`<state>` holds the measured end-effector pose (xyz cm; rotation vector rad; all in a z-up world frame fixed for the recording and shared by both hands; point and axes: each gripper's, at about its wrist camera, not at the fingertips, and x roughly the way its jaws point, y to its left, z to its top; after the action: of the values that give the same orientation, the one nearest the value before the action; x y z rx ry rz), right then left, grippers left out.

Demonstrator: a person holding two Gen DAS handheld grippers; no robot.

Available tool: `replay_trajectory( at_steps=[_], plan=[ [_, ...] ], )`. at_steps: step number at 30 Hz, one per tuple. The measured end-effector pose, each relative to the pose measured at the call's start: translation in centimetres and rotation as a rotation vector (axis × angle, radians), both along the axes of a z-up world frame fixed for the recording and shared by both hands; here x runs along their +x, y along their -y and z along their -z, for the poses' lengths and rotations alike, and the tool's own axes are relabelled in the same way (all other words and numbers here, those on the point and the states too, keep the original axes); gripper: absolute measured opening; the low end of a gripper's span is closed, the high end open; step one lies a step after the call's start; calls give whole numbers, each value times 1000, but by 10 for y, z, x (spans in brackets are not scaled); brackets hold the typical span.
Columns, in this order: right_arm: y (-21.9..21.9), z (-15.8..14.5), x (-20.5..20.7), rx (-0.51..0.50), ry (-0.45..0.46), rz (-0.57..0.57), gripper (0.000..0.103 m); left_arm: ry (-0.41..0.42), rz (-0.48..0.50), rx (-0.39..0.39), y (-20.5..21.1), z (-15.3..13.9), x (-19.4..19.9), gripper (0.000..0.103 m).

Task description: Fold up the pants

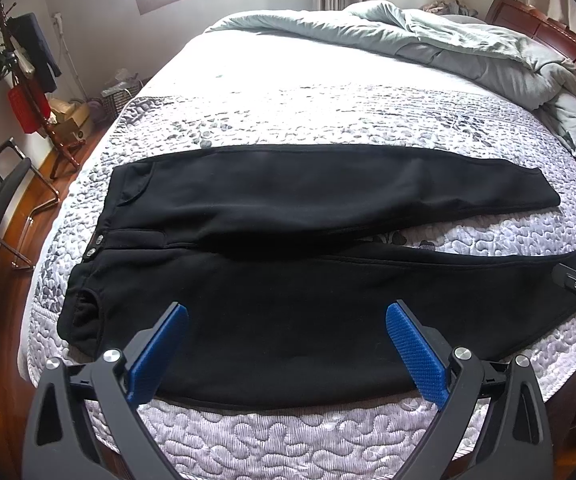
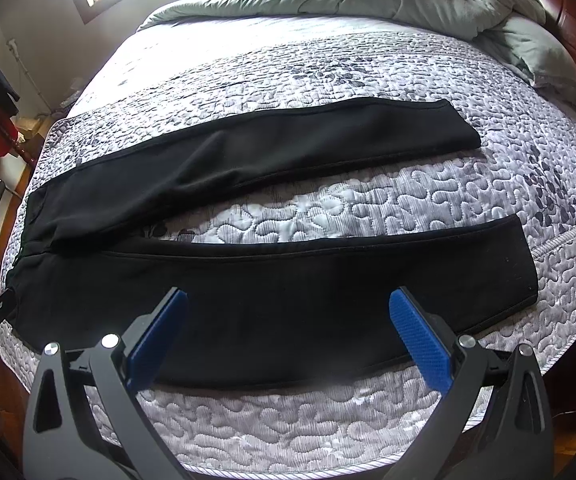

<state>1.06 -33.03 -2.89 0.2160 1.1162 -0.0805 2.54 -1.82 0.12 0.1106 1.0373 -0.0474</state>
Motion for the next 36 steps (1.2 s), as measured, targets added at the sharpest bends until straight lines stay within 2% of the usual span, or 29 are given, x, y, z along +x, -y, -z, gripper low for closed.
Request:
replay_trajectory(
  at_steps=[3,5,8,10,14,17,18,21,25,28,29,30,31,32,34,36],
  plan=[
    [13,1,10,32,-3,-13,100,-35,-3,-17,-1,10,13,99],
    [31,-1,22,45,7,-10,100,-51,-9,3,1,15,25,99],
    [81,-7,54,6,27,37,100,-65,25,24,11,22,54,99],
    [119,-3,80,-16,-3,74,100,-71,71,2,21,24,80,99],
    [195,23,139,21,-75,95,100,-80,130,-44,42,34,133,99],
    [232,49,177,44,-124,94,100,-162,188,-132,61,55,175,99],
    [241,58,185,70,-137,93,100,-175,179,-143,66,61,186,99],
    [264,86,212,134,-180,96,100,-135,169,-147,78,74,207,99],
    [274,113,230,149,-230,62,101,-159,240,-120,99,89,232,99],
    [274,114,235,151,-207,4,99,-197,292,-140,110,99,251,99],
    [271,112,234,166,-193,-21,78,-215,316,-146,114,103,259,99],
    [268,108,232,158,-182,-54,44,-221,332,-146,118,105,263,99],
    [267,106,231,130,-186,-67,32,-228,352,-150,122,107,270,99],
    [266,103,229,132,-177,-84,16,-233,365,-152,124,108,276,99],
    [272,94,221,186,-136,-112,13,-245,397,-158,131,111,287,99],
    [273,80,210,204,-78,-151,12,-258,455,-208,139,112,297,99]
  ],
)
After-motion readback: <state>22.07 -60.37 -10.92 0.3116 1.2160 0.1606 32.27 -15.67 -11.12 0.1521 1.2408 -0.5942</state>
